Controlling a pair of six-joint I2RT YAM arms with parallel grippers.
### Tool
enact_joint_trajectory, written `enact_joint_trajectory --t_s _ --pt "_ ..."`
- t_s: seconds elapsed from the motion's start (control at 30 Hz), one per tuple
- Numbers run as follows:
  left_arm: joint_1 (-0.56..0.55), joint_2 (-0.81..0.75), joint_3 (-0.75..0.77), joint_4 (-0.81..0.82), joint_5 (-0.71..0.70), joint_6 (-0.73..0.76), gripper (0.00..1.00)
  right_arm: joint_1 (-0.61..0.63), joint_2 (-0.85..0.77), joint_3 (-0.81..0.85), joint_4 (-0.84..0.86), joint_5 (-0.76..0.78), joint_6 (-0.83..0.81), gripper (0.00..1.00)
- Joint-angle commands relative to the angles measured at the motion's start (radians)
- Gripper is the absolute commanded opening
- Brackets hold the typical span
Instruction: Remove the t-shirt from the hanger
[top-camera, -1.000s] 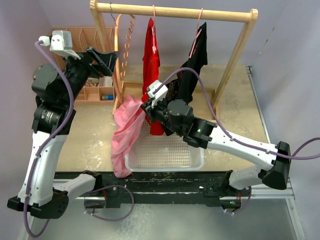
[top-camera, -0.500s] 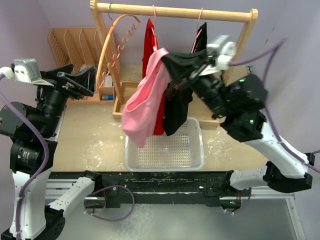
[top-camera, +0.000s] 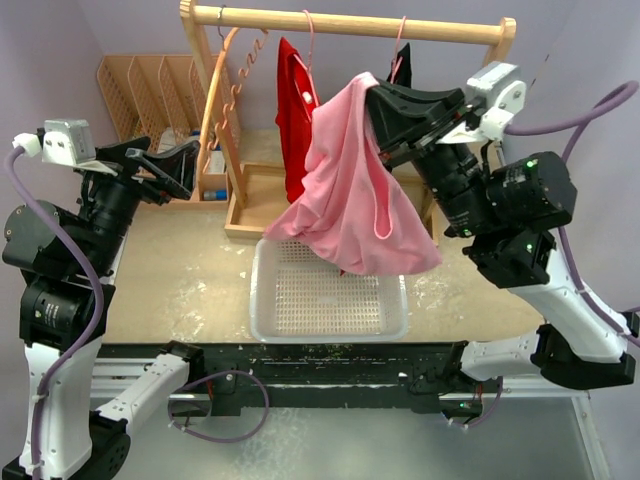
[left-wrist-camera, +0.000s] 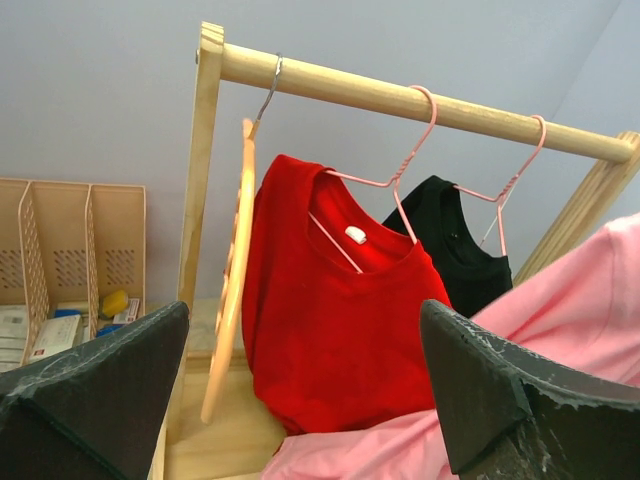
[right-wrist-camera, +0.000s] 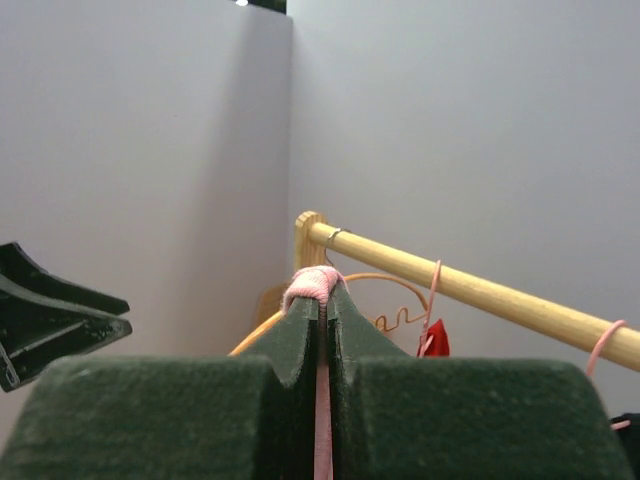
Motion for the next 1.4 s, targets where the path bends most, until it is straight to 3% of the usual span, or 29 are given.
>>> enact_joint_trajectory --t_s 0.0,0.6,0.87,1.03,1.37 --pt "0.003 0.003 -0.004 0.005 0.019 0.016 0.99 0.003 -0.065 0.101 0.11 0.009 -0.043 0.0" --pt "0.004 0.02 -0.015 0.007 0.018 0.013 0.99 0.003 -0.167 0.045 0.161 0.039 -0.068 0.0" --pt "0.003 0.014 -0.056 0.011 0.019 0.006 0.99 0.004 -0.147 -0.085 0.152 0.072 0.006 0.0" --pt "0.003 0.007 -0.089 0.012 0.01 0.002 0.99 0.003 -0.112 -0.163 0.12 0.002 0.103 0.0" --pt "0.003 -0.007 -0.137 0.019 0.011 -0.01 0.99 0.004 -0.018 -0.152 0.043 -0.198 0.242 0.0"
